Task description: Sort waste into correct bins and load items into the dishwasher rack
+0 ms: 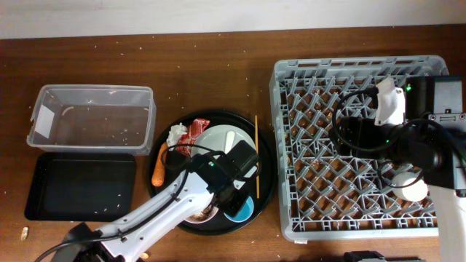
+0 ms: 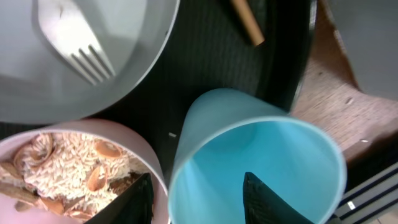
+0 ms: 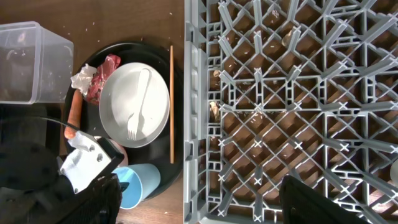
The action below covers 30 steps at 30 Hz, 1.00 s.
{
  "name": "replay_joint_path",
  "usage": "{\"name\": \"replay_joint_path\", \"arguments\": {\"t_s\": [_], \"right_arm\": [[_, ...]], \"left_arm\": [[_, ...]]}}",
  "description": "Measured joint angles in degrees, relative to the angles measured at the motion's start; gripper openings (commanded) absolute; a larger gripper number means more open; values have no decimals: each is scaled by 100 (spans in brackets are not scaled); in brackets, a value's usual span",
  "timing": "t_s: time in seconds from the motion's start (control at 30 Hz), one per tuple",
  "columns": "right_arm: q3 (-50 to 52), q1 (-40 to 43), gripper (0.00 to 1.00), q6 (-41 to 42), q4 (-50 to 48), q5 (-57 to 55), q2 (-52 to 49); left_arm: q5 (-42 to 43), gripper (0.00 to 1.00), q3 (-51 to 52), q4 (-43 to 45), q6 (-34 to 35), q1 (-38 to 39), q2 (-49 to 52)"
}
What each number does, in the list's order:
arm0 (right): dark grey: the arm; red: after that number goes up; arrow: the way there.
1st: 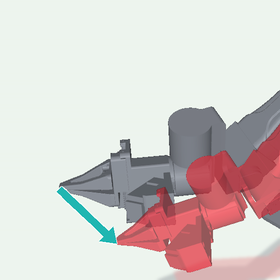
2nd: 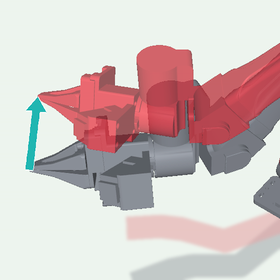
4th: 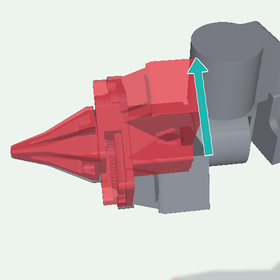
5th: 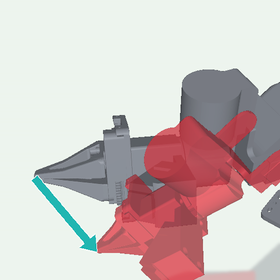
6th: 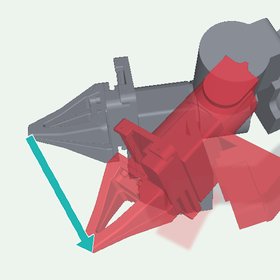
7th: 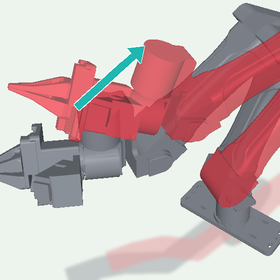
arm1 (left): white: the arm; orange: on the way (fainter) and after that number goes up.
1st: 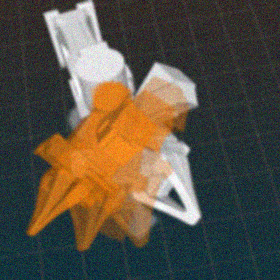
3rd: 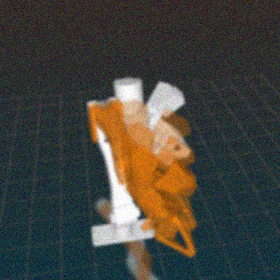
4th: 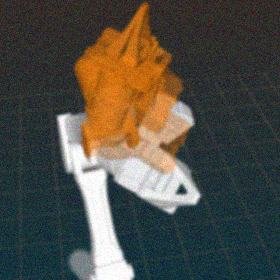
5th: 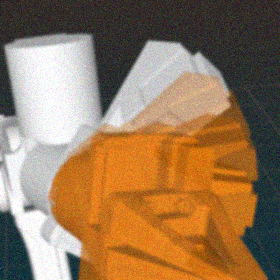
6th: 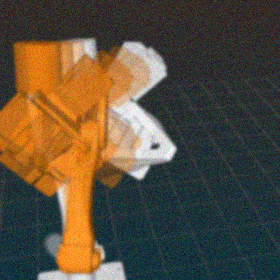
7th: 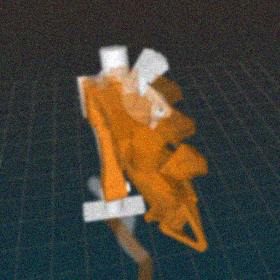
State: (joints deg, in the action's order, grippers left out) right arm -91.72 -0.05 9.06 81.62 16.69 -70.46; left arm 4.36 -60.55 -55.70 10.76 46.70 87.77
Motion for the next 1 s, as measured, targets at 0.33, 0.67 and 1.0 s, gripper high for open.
{"name": "replay_joint_path", "arguments": {"t_s": [0.33, 0.67, 1.0], "right_arm": [[7, -15, 78, 24, -15, 332, -31], [39, -2361, 84, -131, -3683, 3042, -192], [11, -1908, 86, -142, -3683, 2992, -505]], "left_arm": [[929, 0, -3359, -1110, 111, -1718, -136], [8310, 0, -3469, -223, -970, -4017, 549], [8209, 0, -3471, -232, -949, -3936, 586]]}}
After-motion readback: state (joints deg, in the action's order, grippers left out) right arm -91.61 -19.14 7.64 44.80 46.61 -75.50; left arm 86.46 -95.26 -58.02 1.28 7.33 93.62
